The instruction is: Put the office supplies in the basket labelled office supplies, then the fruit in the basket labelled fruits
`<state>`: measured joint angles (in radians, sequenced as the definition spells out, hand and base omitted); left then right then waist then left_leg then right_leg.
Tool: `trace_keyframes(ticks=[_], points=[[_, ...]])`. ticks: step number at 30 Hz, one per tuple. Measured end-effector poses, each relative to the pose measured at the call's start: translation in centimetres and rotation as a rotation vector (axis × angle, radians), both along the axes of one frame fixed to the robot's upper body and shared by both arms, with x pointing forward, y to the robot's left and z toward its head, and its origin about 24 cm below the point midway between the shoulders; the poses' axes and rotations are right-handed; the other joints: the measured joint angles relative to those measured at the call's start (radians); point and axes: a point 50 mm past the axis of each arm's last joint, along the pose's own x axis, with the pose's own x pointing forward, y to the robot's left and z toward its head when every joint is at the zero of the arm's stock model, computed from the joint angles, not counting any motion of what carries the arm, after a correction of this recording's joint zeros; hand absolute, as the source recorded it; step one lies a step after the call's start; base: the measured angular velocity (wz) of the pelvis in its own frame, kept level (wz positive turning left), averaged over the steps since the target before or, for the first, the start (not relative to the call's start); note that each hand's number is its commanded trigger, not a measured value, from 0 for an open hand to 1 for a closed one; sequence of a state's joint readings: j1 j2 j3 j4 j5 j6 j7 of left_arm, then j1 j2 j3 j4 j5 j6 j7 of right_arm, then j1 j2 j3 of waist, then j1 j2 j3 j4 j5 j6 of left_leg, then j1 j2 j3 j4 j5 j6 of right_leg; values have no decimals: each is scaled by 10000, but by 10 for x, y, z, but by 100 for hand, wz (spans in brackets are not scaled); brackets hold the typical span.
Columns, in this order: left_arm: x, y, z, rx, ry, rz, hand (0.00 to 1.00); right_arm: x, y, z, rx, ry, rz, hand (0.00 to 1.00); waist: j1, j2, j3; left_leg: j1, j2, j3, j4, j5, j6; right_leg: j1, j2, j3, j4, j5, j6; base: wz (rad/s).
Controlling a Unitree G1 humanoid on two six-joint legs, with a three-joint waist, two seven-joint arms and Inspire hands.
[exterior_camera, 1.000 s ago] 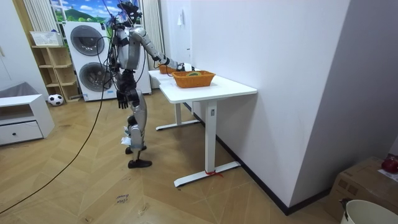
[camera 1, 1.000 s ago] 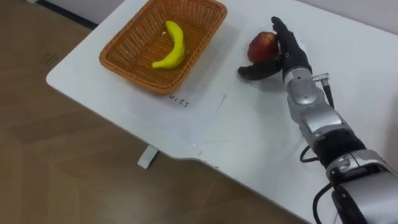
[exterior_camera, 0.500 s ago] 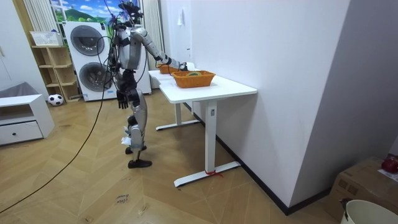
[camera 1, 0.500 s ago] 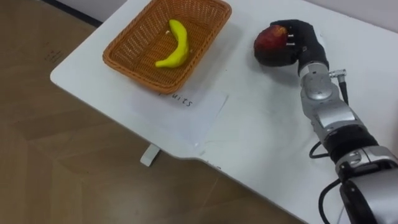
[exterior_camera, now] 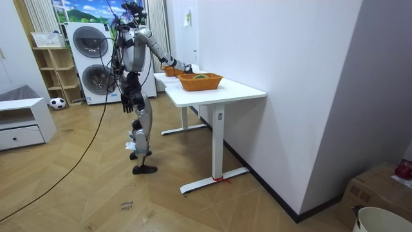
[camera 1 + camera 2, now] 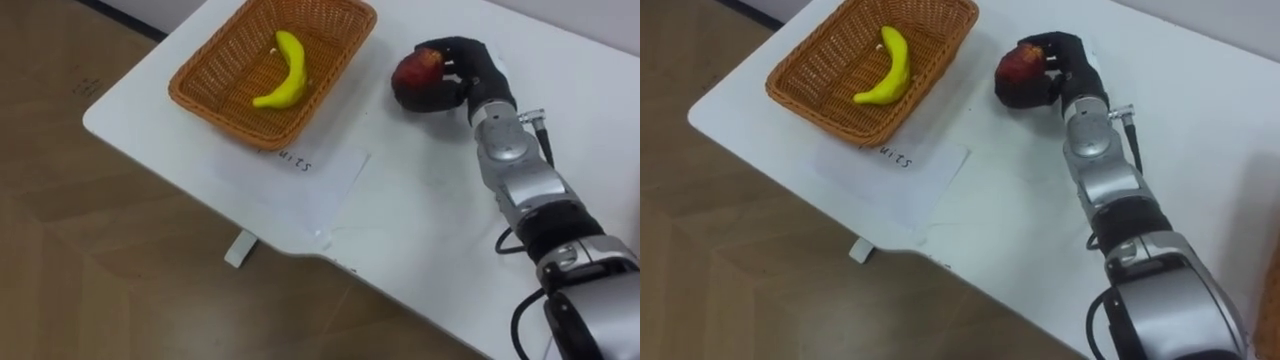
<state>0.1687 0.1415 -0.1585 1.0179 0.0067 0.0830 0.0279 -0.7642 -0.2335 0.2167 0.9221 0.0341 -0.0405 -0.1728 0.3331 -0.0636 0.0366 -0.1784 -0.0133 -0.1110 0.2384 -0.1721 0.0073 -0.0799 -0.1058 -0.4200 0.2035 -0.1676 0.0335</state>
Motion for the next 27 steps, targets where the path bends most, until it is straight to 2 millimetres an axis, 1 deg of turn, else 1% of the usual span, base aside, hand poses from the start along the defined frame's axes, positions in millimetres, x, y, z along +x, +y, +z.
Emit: trace_keyframes(ticks=[3,6,7,9,12,13,14,16,21,22,24,25,27], points=[[0,2,0,55,33,35,0,0,1,1,-67,14,50,100,-34,-23,-7,157,1,-9,-2,0,0,161,3,22,-19,0,0,2],[-2,5,0,111,83,167,0,2,7,14,-203,-565,307,100,-152,-48,-20,167,3,-1,2,0,0,170,11,44,-18,0,0,-1],[-3,6,0,160,94,232,0,3,10,20,-240,-823,397,100,-219,-76,-39,197,4,18,3,0,-1,190,13,51,-20,0,0,0],[-5,9,0,198,132,353,0,3,12,26,-245,-1081,506,100,-282,-81,-43,383,2,33,-5,0,-1,370,12,52,-25,0,0,-2],[-8,12,1,282,196,396,0,4,14,38,-219,-1517,645,100,-302,-147,-96,671,12,80,-24,-1,-1,642,14,32,-57,0,0,-4],[-9,13,1,311,209,442,0,4,15,43,-173,-1742,713,100,-317,-189,-139,698,10,99,-21,-1,-1,697,22,45,-112,0,0,0],[-10,13,1,339,218,440,0,4,15,46,-192,-1856,748,100,-333,-209,-161,700,4,94,-22,-1,-1,738,28,43,-181,0,0,5],[-12,16,1,462,271,505,0,3,15,54,-249,-2182,834,100,-364,-214,-166,810,2,66,-29,-1,-2,887,34,39,-191,0,0,7],[-16,20,2,779,358,708,0,2,21,64,-315,-2532,1106,100,-367,-207,-192,1046,1,20,-106,-3,-5,1138,37,7,-186,0,0,4],[-18,22,2,844,452,716,0,1,26,65,-467,-2542,1269,100,-387,-218,-237,1093,-1,-5,-114,-3,-5,1187,40,6,-181,0,0,6],[-21,24,2,916,547,745,0,0,31,70,-569,-2742,1507,100,-383,-217,-238,1200,-1,-19,-146,-2,-7,1293,44,-3,-185,0,1,4],[-23,25,2,959,588,755,0,-1,34,72,-591,-2848,1612,100,-362,-226,-267,1228,-1,-30,-160,-2,-7,1328,44,-7,-181,-1,1,0],[-24,26,2,1011,604,765,0,-2,39,76,-598,-3023,1828,100,-323,-261,-292,1263,-2,-33,-158,-1,-8,1343,44,-19,-182,-1,1,0]])
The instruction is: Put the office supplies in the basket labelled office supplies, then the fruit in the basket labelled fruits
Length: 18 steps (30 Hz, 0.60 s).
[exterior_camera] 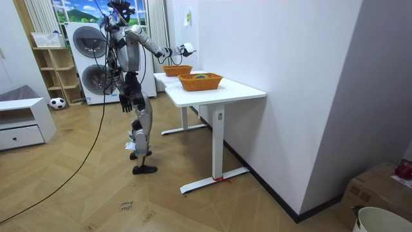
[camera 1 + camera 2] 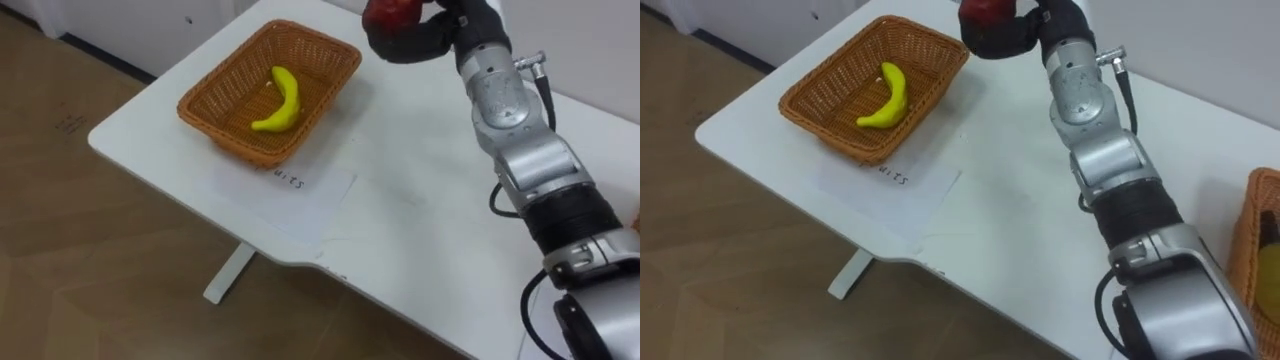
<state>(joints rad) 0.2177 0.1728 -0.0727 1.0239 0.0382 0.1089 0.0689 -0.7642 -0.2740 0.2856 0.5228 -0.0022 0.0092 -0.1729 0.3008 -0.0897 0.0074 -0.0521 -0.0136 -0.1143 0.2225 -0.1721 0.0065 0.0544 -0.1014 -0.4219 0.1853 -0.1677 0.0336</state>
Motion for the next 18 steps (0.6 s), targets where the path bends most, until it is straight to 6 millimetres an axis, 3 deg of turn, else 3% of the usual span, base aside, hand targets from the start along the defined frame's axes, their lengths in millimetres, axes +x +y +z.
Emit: trace_keyframes(ticks=[9,13,18], points=[[-1,0,1,-75,-92,-28,0,-1,10,-1,136,162,483,100,163,-74,16,141,-13,-47,-14,0,1,175,-34,-189,19,-4,6,3],[-10,2,1,-296,149,112,0,-1,10,-2,187,281,471,100,367,-80,110,348,-3,-31,-130,-1,1,333,-29,-198,2,-18,30,-3],[-16,2,1,-420,379,87,0,-2,17,-7,60,542,783,100,615,-112,124,330,-11,-87,-234,-3,0,346,-18,-207,-6,-30,48,3]])
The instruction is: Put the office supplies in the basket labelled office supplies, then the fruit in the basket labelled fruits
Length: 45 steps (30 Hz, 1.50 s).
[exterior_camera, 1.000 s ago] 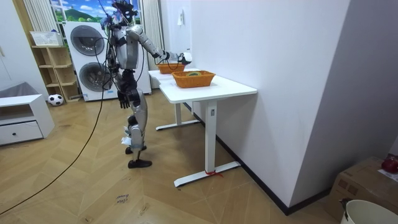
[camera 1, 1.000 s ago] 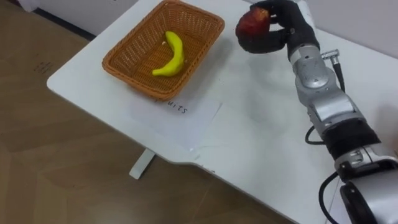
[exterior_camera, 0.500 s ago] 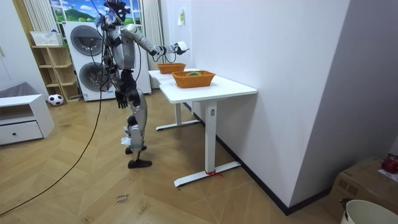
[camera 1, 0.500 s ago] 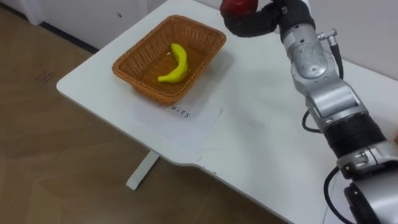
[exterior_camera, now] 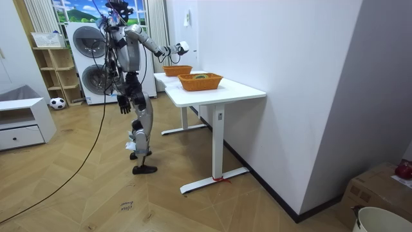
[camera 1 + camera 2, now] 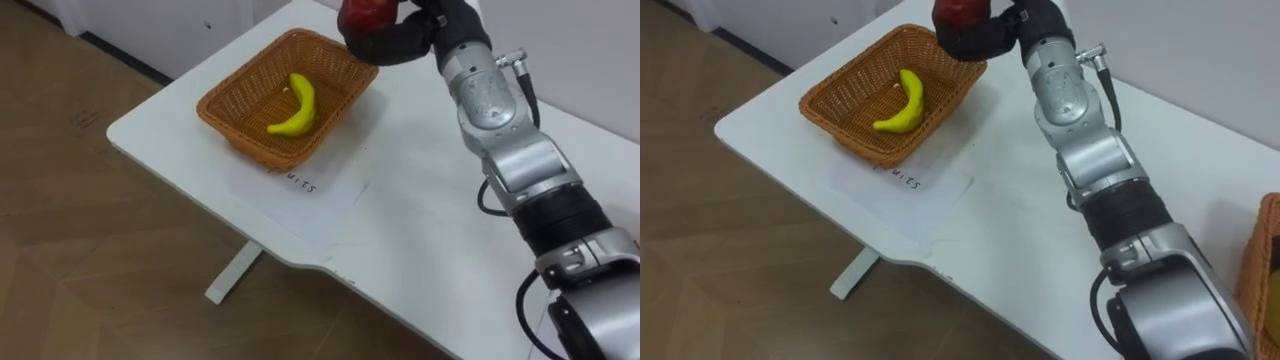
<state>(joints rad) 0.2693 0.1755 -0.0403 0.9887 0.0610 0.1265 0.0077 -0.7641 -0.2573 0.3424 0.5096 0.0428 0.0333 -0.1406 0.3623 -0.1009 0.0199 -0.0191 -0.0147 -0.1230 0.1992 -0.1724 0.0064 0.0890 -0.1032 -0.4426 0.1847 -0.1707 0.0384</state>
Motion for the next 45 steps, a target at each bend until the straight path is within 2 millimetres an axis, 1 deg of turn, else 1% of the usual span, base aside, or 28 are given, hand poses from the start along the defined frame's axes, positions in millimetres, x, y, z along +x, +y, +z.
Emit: trace_keyframes(ticks=[6,9,15,20,23,24,28,34,40,41,42,43,44,45], points=[[-9,1,0,34,267,154,0,-1,6,-6,-280,280,112,100,80,-27,-11,-35,-59,-258,72,2,2,41,-8,12,-3,-6,10,14],[-9,1,0,43,270,165,0,-1,6,-6,-291,337,100,100,88,-24,-9,-24,-99,-376,71,2,2,97,-25,35,-9,-19,32,12],[-5,1,0,69,184,149,0,-1,6,-6,-266,348,91,100,245,-1,6,-18,-161,-402,61,3,4,121,-84,37,-10,-71,116,2],[-8,5,1,143,249,454,0,-1,9,-7,-184,319,66,100,332,-23,15,-37,-164,-454,46,3,4,123,-76,40,-6,-80,130,2],[-11,7,1,200,330,580,0,-2,13,-9,-171,371,160,100,454,-81,35,-33,-161,-455,44,3,4,123,-73,25,-7,-82,133,0],[-11,8,1,245,335,552,0,-2,15,-10,-226,396,216,100,517,-129,46,-33,-161,-456,44,3,4,123,-73,27,-7,-82,133,0],[-12,8,1,263,348,545,0,-3,19,-18,-451,676,348,100,564,-246,41,26,-201,-556,61,3,4,231,-94,2,-6,-82,133,7],[-19,11,0,257,593,756,0,-3,15,-32,-577,1231,287,100,559,-406,31,68,-280,-687,59,3,14,307,-146,-8,-2,-123,200,5],[-18,11,1,114,587,726,0,-5,12,-42,-714,1588,250,100,572,-552,36,68,-299,-681,59,7,22,306,-167,-5,0,-130,210,0],[-18,11,1,117,576,721,0,-5,12,-42,-722,1597,247,95,570,-565,36,63,-299,-681,59,7,22,304,-167,-8,1,-130,210,0],[-17,12,1,131,543,707,0,-5,12,-43,-771,1596,239,75,569,-585,37,54,-299,-681,59,7,22,294,-167,-8,3,-129,210,0],[-16,13,1,152,490,686,0,-5,12,-43,-854,1583,228,44,570,-595,34,46,-300,-680,59,7,23,287,-169,-8,5,-129,209,0],[-15,14,2,163,465,676,0,-5,11,-44,-919,1568,222,44,575,-600,31,44,-299,-665,58,7,23,277,-172,-7,8,-130,210,-4],[-14,14,2,187,410,655,0,-5,11,-44,-1038,1529,214,0,606,-607,26,25,-296,-647,57,6,23,246,-173,-9,10,-129,209,0]])
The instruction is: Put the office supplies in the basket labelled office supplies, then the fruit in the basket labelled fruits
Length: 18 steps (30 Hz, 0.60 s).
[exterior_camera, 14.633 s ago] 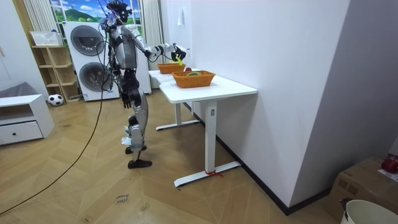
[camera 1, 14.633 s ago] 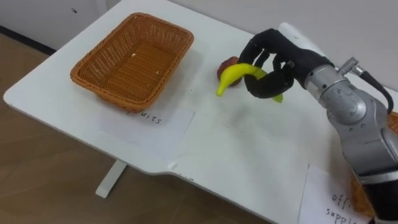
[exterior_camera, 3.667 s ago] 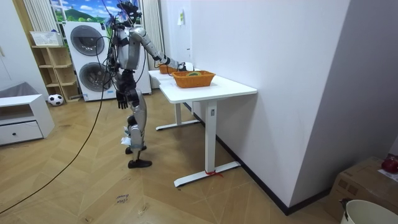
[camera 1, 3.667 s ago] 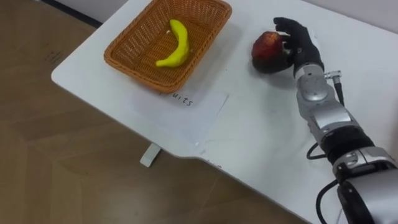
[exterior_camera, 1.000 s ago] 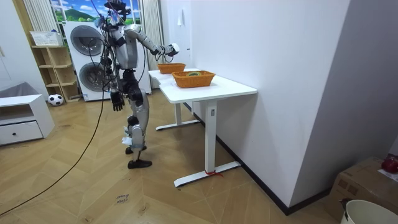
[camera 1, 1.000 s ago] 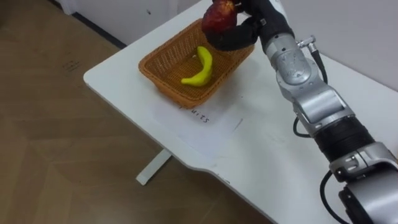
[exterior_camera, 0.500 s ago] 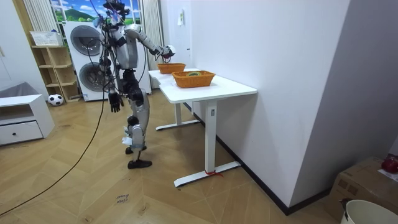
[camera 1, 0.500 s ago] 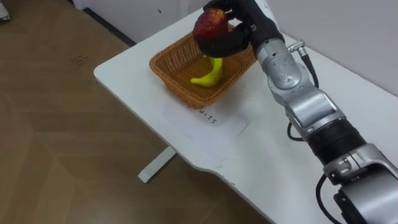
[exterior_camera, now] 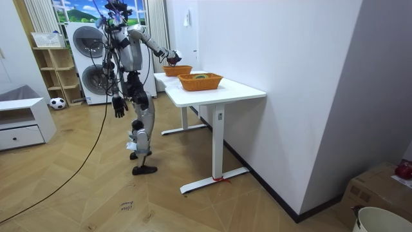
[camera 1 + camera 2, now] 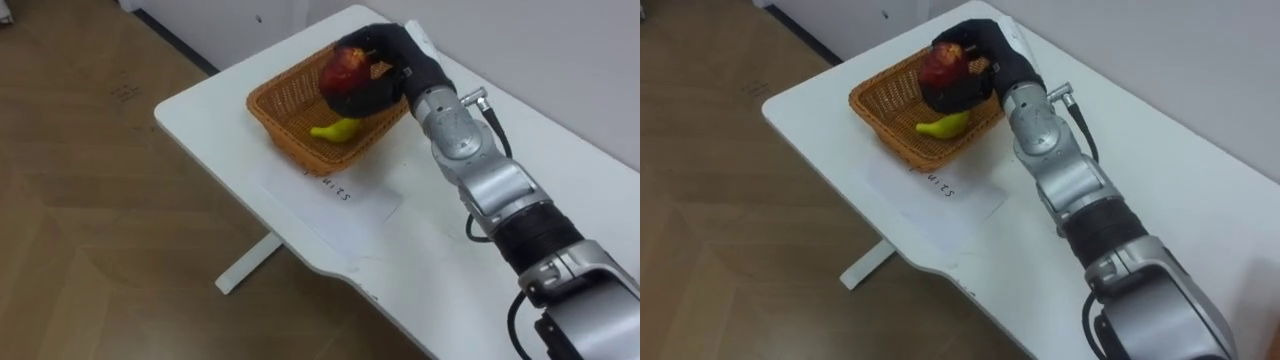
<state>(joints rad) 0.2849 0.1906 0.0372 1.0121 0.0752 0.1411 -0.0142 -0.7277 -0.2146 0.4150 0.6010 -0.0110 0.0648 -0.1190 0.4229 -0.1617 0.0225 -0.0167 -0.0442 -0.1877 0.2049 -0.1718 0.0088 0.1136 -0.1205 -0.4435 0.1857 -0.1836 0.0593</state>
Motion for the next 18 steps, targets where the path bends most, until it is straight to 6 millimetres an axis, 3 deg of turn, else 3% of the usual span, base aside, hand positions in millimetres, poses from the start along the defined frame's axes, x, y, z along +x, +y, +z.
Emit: trace_keyframes(ticks=[6,10,18], points=[[2,1,0,49,-88,-19,0,0,0,-1,62,60,-11,0,-37,5,3,-33,-1,47,18,1,2,-32,-5,46,-7,0,0,-1],[4,0,1,97,-166,-61,0,0,-1,-1,128,87,-33,0,-55,88,52,-30,4,74,11,1,1,-42,-4,62,-14,0,0,-1],[5,0,0,264,-145,-57,0,0,-2,-2,296,112,-159,0,-62,214,39,-82,4,106,7,4,6,-120,-5,84,-15,0,-1,-1]])
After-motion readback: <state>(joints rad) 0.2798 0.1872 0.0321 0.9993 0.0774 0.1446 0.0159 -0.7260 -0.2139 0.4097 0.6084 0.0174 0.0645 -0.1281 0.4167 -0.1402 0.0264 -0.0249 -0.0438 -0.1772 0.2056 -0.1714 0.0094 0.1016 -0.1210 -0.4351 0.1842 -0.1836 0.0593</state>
